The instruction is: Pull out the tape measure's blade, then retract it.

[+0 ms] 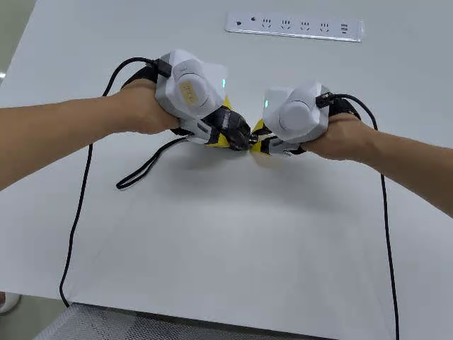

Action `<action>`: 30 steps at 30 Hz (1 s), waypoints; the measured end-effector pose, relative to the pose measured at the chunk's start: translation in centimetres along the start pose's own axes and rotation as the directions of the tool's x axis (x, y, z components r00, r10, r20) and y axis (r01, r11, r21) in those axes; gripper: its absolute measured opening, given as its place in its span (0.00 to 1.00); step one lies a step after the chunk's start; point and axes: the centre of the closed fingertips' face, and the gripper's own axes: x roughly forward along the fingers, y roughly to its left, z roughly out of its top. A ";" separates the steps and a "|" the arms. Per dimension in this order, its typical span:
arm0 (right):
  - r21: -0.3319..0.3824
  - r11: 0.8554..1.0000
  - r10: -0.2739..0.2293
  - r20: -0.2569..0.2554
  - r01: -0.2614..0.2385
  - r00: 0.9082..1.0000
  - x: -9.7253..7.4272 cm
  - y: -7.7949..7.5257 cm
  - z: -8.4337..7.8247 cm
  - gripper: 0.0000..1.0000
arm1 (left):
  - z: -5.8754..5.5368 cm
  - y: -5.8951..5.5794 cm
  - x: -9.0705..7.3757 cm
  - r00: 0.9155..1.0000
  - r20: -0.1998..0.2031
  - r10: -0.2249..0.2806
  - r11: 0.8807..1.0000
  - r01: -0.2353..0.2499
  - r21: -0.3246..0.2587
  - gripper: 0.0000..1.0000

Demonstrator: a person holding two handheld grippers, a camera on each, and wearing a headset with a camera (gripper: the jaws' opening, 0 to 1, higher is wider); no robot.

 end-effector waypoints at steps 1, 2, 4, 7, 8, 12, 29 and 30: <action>0.002 1.000 0.004 0.000 -0.004 1.000 0.0 0.0 0.0 0.16 | 0.0 0.0 0.0 1.000 -0.002 -0.002 1.000 0.002 0.010 0.35; -0.001 1.000 0.006 0.000 -0.006 1.000 0.0 0.0 0.0 0.15 | 0.0 0.0 0.0 1.000 -0.003 -0.003 1.000 0.003 0.013 0.34; -0.009 1.000 0.012 0.001 -0.012 1.000 0.0 0.0 0.0 0.15 | 0.0 0.0 0.0 1.000 -0.006 -0.004 1.000 0.004 0.014 0.34; -0.016 1.000 0.015 0.005 -0.015 1.000 0.0 0.0 0.0 0.15 | 0.0 -0.1 0.0 1.000 -0.008 -0.010 1.000 0.010 0.015 0.34; -0.019 1.000 0.016 0.006 -0.015 1.000 0.0 0.0 0.0 0.15 | -0.1 -0.1 0.0 1.000 -0.010 -0.010 1.000 0.011 0.017 0.34; -0.029 0.999 0.019 0.005 -0.019 1.000 0.0 0.0 -0.1 0.14 | -0.1 -0.1 0.0 1.000 -0.014 -0.011 1.000 0.012 0.023 0.33; -0.052 0.998 0.034 -0.006 -0.034 0.999 -0.6 0.4 -0.5 0.13 | -0.1 -0.1 0.1 0.999 -0.029 -0.031 0.999 0.031 0.023 0.33; -0.052 0.998 0.034 -0.007 -0.034 0.999 -0.7 0.4 -0.6 0.13 | -0.1 -0.1 0.1 0.999 -0.031 -0.031 0.999 0.031 0.023 0.33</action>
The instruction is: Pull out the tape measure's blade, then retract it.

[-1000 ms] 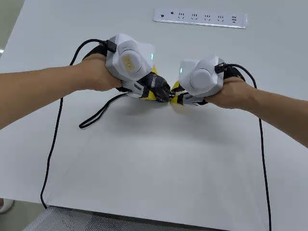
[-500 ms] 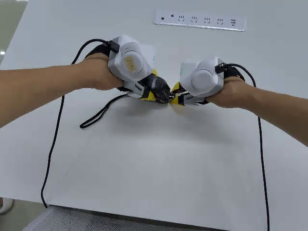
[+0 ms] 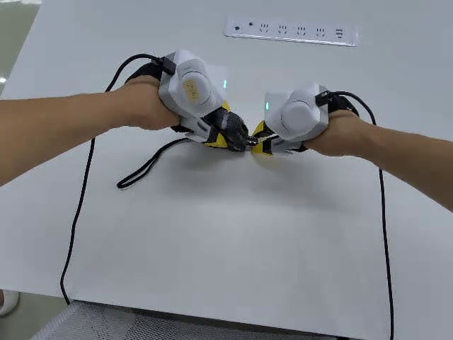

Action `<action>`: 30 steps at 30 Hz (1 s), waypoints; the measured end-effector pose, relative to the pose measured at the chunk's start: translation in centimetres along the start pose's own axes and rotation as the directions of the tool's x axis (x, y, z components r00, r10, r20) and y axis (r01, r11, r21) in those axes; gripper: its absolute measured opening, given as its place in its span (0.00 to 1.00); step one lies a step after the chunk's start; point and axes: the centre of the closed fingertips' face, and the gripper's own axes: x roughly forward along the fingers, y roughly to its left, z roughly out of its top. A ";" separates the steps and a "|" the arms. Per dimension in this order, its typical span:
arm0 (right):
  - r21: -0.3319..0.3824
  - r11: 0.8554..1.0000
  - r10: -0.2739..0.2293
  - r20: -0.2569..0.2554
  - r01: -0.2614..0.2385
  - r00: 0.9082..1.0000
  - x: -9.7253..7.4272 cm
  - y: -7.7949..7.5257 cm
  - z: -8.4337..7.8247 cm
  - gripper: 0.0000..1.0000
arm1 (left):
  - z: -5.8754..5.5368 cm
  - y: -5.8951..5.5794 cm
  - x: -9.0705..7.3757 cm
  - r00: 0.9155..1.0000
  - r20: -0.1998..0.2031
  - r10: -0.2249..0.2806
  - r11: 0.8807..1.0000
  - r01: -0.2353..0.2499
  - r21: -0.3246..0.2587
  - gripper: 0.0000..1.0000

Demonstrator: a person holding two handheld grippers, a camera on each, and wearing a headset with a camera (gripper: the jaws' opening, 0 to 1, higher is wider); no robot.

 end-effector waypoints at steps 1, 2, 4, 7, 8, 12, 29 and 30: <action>-0.001 1.000 0.000 0.000 0.000 1.000 -0.1 0.0 0.0 0.13 | 0.0 0.0 0.0 1.000 -0.001 0.000 1.000 0.000 0.000 0.33; 0.001 1.000 0.000 0.000 0.000 1.000 0.0 -0.1 -0.1 0.13 | 0.0 0.0 0.0 1.000 -0.001 0.000 1.000 0.000 0.000 0.33; 0.000 1.000 -0.001 -0.004 0.001 1.000 -0.2 -0.1 -0.3 0.13 | 0.0 0.0 0.0 1.000 -0.002 0.000 1.000 0.000 -0.002 0.33; -0.002 1.000 -0.004 -0.008 0.004 1.000 -0.5 0.0 -0.6 0.13 | 0.0 0.0 0.0 1.000 -0.004 -0.002 1.000 0.002 -0.004 0.33; -0.001 1.000 -0.004 -0.010 0.004 1.000 -0.6 0.0 -0.7 0.13 | 0.0 0.0 0.1 1.000 -0.005 -0.002 1.000 0.002 -0.005 0.33; 0.000 1.000 -0.004 -0.012 0.004 1.000 -0.6 0.1 -0.8 0.13 | 0.0 0.0 0.1 1.000 -0.005 -0.003 1.000 0.003 -0.005 0.33; -0.002 1.000 -0.010 -0.039 0.010 0.999 -2.5 0.6 -2.8 0.13 | -0.1 0.2 0.3 1.000 -0.017 -0.008 1.000 0.007 -0.011 0.33; -0.003 1.000 -0.011 -0.040 0.011 0.999 -2.6 0.6 -2.9 0.13 | -0.1 0.3 0.4 1.000 -0.018 -0.008 1.000 0.008 -0.010 0.33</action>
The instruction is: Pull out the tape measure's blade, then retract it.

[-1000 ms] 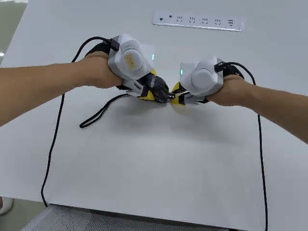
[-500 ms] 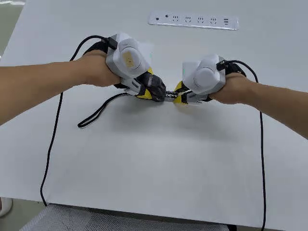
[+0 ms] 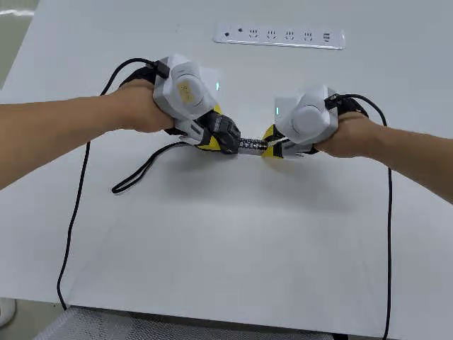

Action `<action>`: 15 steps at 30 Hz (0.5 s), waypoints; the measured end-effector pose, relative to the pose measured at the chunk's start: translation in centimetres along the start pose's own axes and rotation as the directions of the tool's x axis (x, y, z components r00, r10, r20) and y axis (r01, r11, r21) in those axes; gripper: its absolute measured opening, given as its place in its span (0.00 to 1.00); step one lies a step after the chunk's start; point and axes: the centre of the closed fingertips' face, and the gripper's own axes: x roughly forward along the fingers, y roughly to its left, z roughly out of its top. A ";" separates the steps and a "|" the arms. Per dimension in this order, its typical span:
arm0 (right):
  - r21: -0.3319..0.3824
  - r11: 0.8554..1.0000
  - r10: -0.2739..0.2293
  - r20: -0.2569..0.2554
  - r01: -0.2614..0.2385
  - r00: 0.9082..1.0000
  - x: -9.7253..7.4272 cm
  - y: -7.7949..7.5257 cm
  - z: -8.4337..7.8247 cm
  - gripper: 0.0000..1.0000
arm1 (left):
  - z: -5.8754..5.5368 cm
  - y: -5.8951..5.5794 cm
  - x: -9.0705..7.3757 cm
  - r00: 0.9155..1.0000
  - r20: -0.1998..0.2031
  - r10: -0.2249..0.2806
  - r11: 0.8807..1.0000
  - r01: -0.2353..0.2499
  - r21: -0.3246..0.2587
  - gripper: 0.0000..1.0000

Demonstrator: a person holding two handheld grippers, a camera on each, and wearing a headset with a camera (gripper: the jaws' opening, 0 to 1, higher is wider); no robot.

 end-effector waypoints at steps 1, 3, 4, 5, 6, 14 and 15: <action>0.001 1.000 0.000 -0.001 0.000 1.000 -0.1 0.0 -0.1 0.13 | 0.0 0.0 0.0 1.000 0.000 0.000 1.000 0.000 0.000 0.33; 0.004 1.000 -0.001 -0.003 0.001 1.000 -0.1 0.0 -0.3 0.13 | 0.0 0.0 0.0 1.000 -0.001 -0.001 1.000 0.001 -0.001 0.33; 0.003 1.000 -0.001 -0.004 0.001 1.000 -0.2 0.0 -0.5 0.13 | -0.1 0.1 0.0 1.000 -0.002 -0.001 1.000 0.001 -0.002 0.33; 0.004 1.000 -0.001 -0.005 0.001 1.000 -0.2 0.0 -0.6 0.13 | -0.2 0.2 0.1 1.000 -0.003 -0.002 1.000 0.002 -0.002 0.33; 0.004 1.000 -0.001 -0.006 0.001 1.000 -0.3 0.0 -0.7 0.13 | -0.2 0.2 0.1 1.000 -0.003 -0.001 1.000 0.001 -0.002 0.33; 0.013 1.000 -0.001 -0.013 0.002 1.000 -0.7 0.1 -1.7 0.13 | -0.3 0.3 0.2 1.000 -0.007 -0.004 1.000 0.004 -0.004 0.33; 0.015 1.000 -0.002 -0.015 0.002 1.000 -0.8 0.1 -1.8 0.13 | -0.3 0.3 0.2 1.000 -0.007 -0.004 1.000 0.004 -0.004 0.33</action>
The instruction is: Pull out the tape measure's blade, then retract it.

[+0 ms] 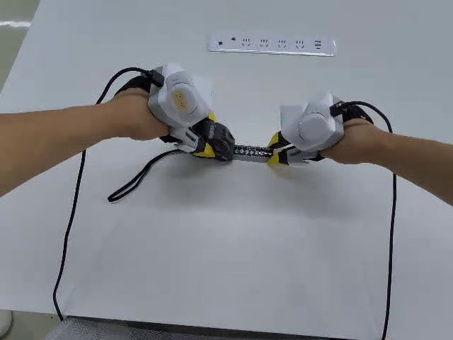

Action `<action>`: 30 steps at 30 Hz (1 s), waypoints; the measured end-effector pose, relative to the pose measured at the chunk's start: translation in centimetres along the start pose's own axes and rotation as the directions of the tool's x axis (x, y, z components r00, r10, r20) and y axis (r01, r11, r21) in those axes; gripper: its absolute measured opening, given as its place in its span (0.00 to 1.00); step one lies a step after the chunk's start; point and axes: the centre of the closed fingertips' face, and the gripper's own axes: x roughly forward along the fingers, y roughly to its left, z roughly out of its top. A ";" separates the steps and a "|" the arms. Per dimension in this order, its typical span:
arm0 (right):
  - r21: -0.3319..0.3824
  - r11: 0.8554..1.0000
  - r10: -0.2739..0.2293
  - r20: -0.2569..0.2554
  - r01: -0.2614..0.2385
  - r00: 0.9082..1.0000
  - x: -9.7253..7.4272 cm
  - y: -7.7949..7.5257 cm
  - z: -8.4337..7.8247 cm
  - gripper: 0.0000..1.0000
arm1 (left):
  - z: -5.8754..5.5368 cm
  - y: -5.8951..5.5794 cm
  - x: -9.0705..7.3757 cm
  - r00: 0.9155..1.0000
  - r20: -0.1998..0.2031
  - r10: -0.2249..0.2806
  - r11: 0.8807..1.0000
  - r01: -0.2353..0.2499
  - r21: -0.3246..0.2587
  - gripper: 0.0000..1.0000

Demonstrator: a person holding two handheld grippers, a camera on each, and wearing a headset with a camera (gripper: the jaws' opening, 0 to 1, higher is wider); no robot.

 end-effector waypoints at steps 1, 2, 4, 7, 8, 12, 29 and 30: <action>0.003 1.000 0.000 -0.001 0.000 1.000 -0.1 0.0 -0.1 0.13 | 0.0 0.0 0.0 1.000 -0.001 -0.001 1.000 0.001 0.001 0.33; 0.004 1.000 -0.001 -0.001 0.001 1.000 -0.2 0.0 -0.2 0.13 | 0.0 0.0 0.0 1.000 -0.002 -0.001 1.000 0.001 0.001 0.33; 0.009 1.000 -0.002 -0.003 0.002 1.000 -0.3 0.1 -0.5 0.13 | 0.1 -0.1 0.1 1.000 -0.003 -0.002 1.000 0.002 0.003 0.33; 0.015 1.000 -0.002 -0.006 0.002 1.000 -0.5 0.2 -0.8 0.13 | 0.1 -0.1 0.0 1.000 -0.004 -0.003 1.000 0.003 0.005 0.33; 0.015 1.000 -0.001 -0.007 0.001 1.000 -0.6 0.2 -0.9 0.13 | 0.2 -0.2 0.0 1.000 -0.004 -0.003 1.000 0.003 0.006 0.33; 0.020 1.000 0.000 -0.011 0.000 1.000 -1.0 0.4 -1.4 0.12 | 0.3 -0.3 -0.1 1.000 -0.007 -0.004 1.000 0.004 0.007 0.33; 0.045 0.999 -0.003 -0.027 0.004 1.000 -3.0 0.8 -4.0 0.12 | 0.4 -0.4 -0.2 1.000 -0.015 -0.004 1.000 0.004 0.012 0.33; 0.047 0.999 -0.004 -0.028 0.005 1.000 -3.2 0.8 -4.2 0.12 | 0.4 -0.4 -0.2 1.000 -0.015 -0.005 1.000 0.005 0.013 0.33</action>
